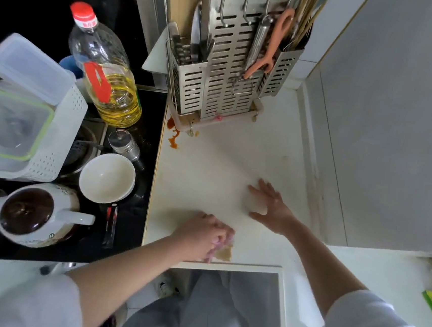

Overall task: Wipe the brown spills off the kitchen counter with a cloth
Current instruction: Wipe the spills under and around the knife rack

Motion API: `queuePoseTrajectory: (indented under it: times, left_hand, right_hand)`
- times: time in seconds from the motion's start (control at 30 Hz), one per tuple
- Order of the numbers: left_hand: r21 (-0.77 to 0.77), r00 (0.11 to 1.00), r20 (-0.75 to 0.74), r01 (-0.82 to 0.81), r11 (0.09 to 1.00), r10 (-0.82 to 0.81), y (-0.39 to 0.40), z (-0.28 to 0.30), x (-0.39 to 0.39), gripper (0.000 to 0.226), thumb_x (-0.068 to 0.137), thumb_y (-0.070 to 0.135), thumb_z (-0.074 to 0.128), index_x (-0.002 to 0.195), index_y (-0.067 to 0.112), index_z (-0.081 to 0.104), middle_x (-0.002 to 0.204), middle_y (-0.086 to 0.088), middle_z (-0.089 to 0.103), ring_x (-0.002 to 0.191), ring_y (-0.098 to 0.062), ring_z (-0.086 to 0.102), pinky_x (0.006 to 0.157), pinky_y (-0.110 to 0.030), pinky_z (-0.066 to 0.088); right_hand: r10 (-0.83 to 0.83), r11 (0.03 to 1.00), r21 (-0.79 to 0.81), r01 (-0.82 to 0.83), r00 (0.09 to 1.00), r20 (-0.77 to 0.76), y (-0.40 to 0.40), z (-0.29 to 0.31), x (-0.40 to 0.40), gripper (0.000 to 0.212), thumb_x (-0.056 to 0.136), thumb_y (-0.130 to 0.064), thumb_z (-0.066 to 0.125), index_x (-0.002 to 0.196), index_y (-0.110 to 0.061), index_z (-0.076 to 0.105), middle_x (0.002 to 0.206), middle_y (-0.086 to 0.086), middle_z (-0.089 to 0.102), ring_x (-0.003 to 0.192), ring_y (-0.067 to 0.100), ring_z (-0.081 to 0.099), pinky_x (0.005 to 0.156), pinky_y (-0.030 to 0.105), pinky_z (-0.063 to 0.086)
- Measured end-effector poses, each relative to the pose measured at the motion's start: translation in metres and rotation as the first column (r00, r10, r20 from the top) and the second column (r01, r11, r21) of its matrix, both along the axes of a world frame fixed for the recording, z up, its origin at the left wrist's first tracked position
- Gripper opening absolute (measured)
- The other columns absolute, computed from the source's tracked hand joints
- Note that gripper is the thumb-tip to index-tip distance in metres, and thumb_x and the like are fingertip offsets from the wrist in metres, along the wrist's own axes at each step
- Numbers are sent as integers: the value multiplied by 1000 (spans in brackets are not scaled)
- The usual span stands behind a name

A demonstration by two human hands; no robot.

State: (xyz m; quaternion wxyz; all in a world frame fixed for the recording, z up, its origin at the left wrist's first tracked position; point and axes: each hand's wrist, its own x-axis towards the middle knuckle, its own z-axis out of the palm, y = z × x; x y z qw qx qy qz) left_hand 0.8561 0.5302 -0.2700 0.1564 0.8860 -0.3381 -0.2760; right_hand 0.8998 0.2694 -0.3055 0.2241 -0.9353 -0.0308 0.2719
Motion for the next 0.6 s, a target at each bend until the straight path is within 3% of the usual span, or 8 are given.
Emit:
queuePoseTrajectory:
  times: [0.1, 0.17, 0.23, 0.3, 0.37, 0.43, 0.53, 0.6]
  left_hand:
    - [159, 989, 86, -136, 978, 123, 58, -3, 12, 34, 92, 33, 62, 123, 26, 52, 133, 1, 47, 127, -21, 42, 106, -36, 43]
    - [209, 935, 217, -325, 922, 281, 76, -12, 29, 46, 87, 18, 67, 129, 22, 48, 130, -11, 42, 126, -32, 41, 90, -37, 54]
    - [217, 867, 371, -428, 877, 332, 67, -21, 46, 51, 77, 7, 71, 124, 17, 54, 127, -18, 45, 116, -39, 45, 82, -43, 55]
    - [154, 871, 395, -376, 914, 292, 39, -27, 49, 54, 77, 6, 67, 129, 15, 55, 131, -19, 48, 110, -39, 50, 91, -48, 49]
    - [90, 927, 345, -189, 978, 148, 6, -34, 39, 62, 81, 5, 60, 142, 8, 46, 133, -18, 47, 114, -37, 49, 102, -46, 43]
    - [43, 922, 377, -109, 993, 85, 1, -40, 40, 65, 79, 3, 57, 143, 4, 44, 126, -18, 51, 112, -35, 52, 104, -43, 44]
    - [95, 857, 409, -383, 919, 314, 29, -41, 87, 62, 81, 5, 61, 141, 7, 47, 134, -20, 48, 118, -37, 51, 102, -43, 45]
    - [140, 830, 430, -451, 882, 356, 41, -35, 111, 54, 79, 10, 67, 132, 11, 56, 137, -18, 50, 122, -36, 49, 99, -45, 46]
  right_hand:
    - [-78, 997, -4, 78, 996, 32, 13, 2, -3, 81, 87, -44, 69, 153, -34, 24, 165, -5, 0, 152, 17, -4, 121, 37, -3]
    - [-140, 989, -48, 142, 989, 46, 29, 1, -5, 86, 83, -57, 67, 154, -33, 24, 165, -5, -1, 152, 18, -5, 120, 43, -3]
    - [-127, 985, -113, 131, 991, 43, 39, -3, -5, 94, 81, -67, 61, 155, -35, 14, 165, -4, -10, 151, 20, -13, 119, 48, -7]
    - [-109, 986, -120, 112, 993, 35, 42, -4, -5, 96, 81, -68, 60, 155, -36, 9, 164, -2, -13, 150, 20, -16, 119, 50, -8]
    - [-103, 987, -123, 106, 994, 33, 36, -3, -4, 95, 81, -66, 60, 156, -37, 9, 165, -2, -13, 151, 20, -15, 120, 49, -7]
    - [-95, 987, -130, 97, 995, 26, 35, -2, -5, 95, 82, -65, 60, 156, -37, 8, 165, -2, -12, 151, 20, -14, 120, 48, -7]
    - [-104, 988, -114, 107, 994, 33, 37, -2, -4, 93, 83, -65, 60, 155, -38, 8, 164, -4, -13, 150, 18, -17, 120, 48, -8]
    - [-110, 986, -125, 113, 993, 32, 37, -1, -4, 91, 84, -63, 59, 155, -38, 9, 164, -4, -13, 150, 18, -16, 120, 48, -8]
